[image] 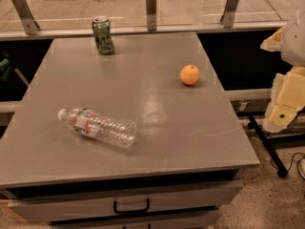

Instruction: Place water bottle upright

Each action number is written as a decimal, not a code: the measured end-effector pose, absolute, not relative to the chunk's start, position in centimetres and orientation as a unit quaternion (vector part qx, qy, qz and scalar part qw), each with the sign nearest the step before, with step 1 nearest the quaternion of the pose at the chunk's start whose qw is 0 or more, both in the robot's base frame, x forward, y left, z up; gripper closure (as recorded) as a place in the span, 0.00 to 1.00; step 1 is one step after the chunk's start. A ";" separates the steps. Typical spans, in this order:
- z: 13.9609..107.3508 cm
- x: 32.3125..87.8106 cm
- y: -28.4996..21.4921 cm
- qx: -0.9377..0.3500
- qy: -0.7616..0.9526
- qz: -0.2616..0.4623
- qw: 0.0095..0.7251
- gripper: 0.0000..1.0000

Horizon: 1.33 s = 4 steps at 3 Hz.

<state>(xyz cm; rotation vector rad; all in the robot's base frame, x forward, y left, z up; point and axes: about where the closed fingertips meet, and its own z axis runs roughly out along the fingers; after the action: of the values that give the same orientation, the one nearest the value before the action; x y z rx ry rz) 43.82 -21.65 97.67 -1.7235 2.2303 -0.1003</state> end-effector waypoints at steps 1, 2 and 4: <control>97.7 43.8 -21.6 -0.603 0.781 -0.035 0.160 0.00; 96.9 45.3 -18.4 -0.614 0.771 -0.016 0.170 0.00; 96.4 47.9 -10.8 -0.631 0.751 0.010 0.195 0.00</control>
Offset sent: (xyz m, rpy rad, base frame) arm 0.0348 0.0744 -0.0219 0.0912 0.0332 0.0810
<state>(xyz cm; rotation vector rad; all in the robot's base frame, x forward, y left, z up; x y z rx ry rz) 47.89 -10.77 96.36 -1.7687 2.1032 0.0286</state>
